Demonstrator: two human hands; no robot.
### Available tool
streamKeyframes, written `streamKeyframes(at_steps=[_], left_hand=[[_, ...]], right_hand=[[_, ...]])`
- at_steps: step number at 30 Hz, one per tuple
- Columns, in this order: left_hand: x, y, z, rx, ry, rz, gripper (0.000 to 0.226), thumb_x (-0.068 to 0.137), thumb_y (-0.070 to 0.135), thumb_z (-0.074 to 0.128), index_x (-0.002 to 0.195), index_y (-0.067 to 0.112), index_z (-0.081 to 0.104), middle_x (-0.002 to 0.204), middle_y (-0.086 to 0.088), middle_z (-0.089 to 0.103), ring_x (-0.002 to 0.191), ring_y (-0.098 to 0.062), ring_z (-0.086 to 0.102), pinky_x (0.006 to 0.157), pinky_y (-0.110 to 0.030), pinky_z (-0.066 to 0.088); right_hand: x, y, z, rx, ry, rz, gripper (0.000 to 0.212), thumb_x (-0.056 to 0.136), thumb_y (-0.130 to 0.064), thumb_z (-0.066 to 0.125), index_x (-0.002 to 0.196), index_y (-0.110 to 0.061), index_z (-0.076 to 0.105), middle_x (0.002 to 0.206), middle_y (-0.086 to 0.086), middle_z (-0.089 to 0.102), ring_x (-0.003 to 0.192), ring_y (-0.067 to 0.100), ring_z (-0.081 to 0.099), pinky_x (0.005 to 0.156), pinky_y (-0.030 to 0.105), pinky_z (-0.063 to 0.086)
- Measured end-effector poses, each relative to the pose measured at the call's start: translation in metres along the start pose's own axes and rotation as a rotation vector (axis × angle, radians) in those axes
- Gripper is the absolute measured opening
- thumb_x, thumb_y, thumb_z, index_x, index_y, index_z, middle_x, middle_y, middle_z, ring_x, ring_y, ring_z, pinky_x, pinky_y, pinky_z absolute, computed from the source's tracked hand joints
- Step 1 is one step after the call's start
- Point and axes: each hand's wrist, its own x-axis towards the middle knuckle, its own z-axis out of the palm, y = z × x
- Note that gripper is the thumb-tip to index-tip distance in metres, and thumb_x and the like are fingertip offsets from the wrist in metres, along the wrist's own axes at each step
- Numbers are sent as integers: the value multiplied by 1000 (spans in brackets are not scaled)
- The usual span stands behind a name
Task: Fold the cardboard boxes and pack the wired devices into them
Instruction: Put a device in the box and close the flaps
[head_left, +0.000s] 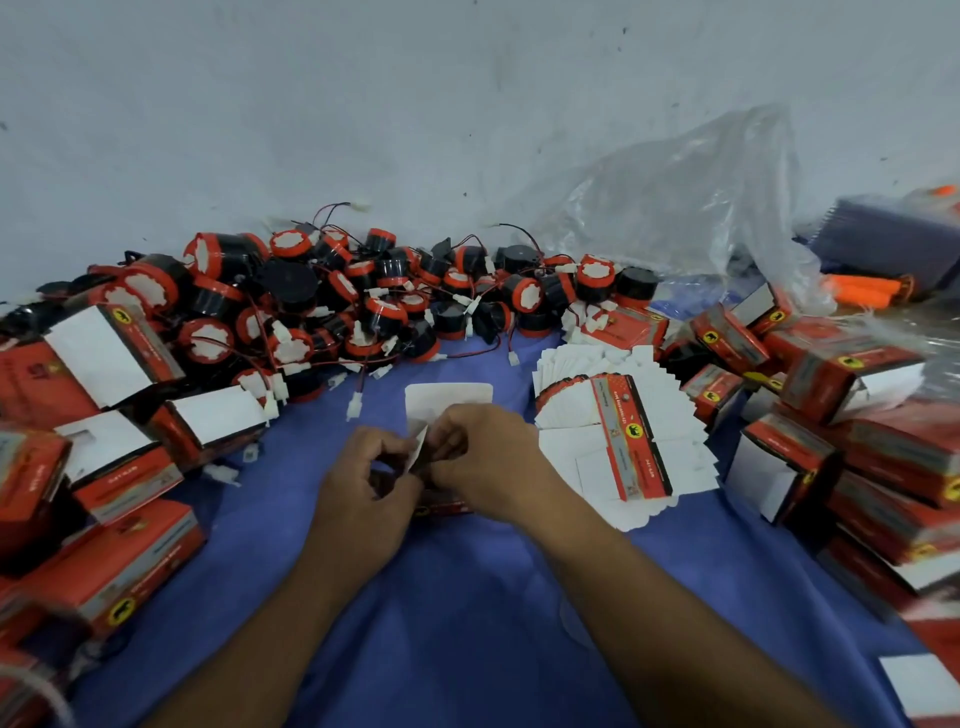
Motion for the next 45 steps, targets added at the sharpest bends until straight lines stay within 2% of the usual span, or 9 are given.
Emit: streamKeyframes(at_steps=[4, 14, 19, 24, 30, 33, 38, 41, 45], left_hand=[[1, 3, 0, 64, 10, 76, 24, 83, -7, 69, 89, 16, 64, 92, -3, 62, 80, -11, 60, 68, -14, 47], [-4, 10, -4, 204, -28, 177, 25, 75, -12, 71, 86, 8, 63, 85, -3, 54, 76, -7, 53, 67, -9, 41], [-4, 10, -6, 185, 6, 166, 19, 74, 9, 60, 91, 5, 66, 88, 0, 59, 80, -18, 59, 73, -32, 51], [-5, 15, -6, 166, 21, 173, 10, 77, 13, 62, 85, 9, 67, 86, 1, 60, 78, -11, 59, 70, -26, 50], [-2, 10, -3, 172, 36, 197, 19, 82, -3, 70, 78, 15, 63, 90, 0, 59, 84, -7, 58, 73, -14, 45], [2, 6, -3, 135, -8, 177, 3, 86, 7, 66, 85, 9, 68, 109, 2, 60, 101, -17, 60, 84, -25, 49], [0, 7, -2, 142, -120, 150, 29, 87, -3, 67, 77, 22, 57, 110, 10, 61, 101, -3, 57, 82, -7, 40], [1, 4, -4, 143, -148, 113, 22, 89, -1, 65, 76, 14, 56, 100, 3, 61, 93, -10, 57, 78, -15, 43], [0, 6, -4, 129, -132, 107, 21, 89, 0, 64, 75, 13, 55, 91, 0, 58, 84, -14, 56, 72, -16, 42]], right_hand=[[-2, -1, 6, -199, 142, -50, 9, 80, -31, 72, 90, -30, 71, 94, -5, 74, 96, 17, 65, 92, 42, 46], [-1, 2, 11, -119, 148, -78, 6, 86, -18, 64, 91, -17, 64, 90, 2, 70, 87, 22, 62, 74, 40, 53], [-1, 2, 10, -139, 131, -27, 12, 85, -20, 64, 86, -21, 52, 90, 0, 67, 82, 22, 59, 62, 33, 45], [-2, -2, 8, -255, 90, 4, 17, 86, -25, 62, 70, -22, 59, 69, -4, 57, 66, 19, 53, 47, 24, 28], [-2, -2, -19, -350, -208, -93, 52, 98, -32, 56, 49, -23, 40, 62, -3, 39, 75, 22, 45, 72, 36, 30], [-2, 1, -25, -362, -289, -141, 50, 101, -32, 50, 53, -29, 40, 73, -3, 42, 80, 21, 44, 75, 39, 31], [-1, 15, -52, -202, -331, -278, 26, 98, -17, 59, 76, -13, 73, 80, 4, 66, 78, 22, 61, 76, 39, 49], [6, 32, -74, -20, -117, -175, 14, 99, -20, 61, 99, -18, 76, 93, -12, 69, 85, 4, 64, 73, 15, 48], [11, 56, -78, 61, -142, 128, 12, 95, -8, 58, 104, -13, 64, 85, 3, 72, 76, 18, 70, 66, 29, 57]])
